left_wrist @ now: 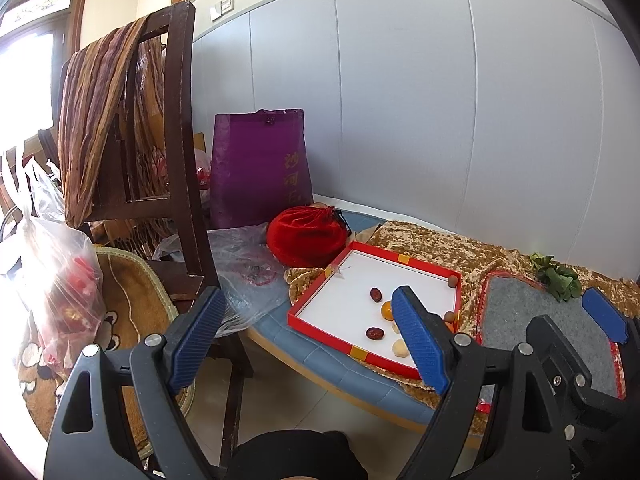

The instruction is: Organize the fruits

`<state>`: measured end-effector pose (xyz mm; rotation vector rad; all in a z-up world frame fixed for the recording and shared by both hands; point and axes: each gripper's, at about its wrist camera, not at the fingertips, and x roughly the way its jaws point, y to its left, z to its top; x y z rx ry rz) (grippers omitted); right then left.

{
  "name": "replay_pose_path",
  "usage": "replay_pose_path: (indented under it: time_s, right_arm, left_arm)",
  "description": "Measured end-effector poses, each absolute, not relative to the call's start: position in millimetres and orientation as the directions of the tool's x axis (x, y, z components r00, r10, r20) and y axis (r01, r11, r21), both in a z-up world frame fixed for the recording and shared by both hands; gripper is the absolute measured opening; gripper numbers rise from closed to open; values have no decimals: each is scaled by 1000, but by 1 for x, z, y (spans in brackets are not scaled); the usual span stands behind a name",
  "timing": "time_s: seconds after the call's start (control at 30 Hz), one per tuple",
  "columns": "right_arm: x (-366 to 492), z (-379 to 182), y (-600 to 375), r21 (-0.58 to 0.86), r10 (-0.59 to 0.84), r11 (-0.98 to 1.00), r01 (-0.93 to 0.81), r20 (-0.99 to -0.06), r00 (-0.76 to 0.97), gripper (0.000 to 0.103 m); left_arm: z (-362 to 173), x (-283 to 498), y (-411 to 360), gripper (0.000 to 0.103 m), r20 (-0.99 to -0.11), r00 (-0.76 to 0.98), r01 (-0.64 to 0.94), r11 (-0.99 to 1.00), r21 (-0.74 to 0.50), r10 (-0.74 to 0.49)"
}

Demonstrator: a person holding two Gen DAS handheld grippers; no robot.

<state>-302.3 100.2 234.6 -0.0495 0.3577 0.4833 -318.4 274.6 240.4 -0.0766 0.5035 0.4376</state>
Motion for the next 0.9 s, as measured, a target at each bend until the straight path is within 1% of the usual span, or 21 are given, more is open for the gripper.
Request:
replay_pose_path:
  time_s: [0.53,0.77,0.9]
  right_arm:
    - [-300,240,121,2,460,871,-491,-349,816,85]
    - [-293,239,129,-19,450,873,-487,-352,821,85]
    - [-284,237,128,-16,435,881,-473,-362,824,85]
  left_arm:
    - [242,-321,298,86,-483,778,-456,890,4,401]
    - [244,-314,303,86,-482,787,-448,894,-15,387]
    - [245,-303,297,86,-467,796,-432,902,6,385]
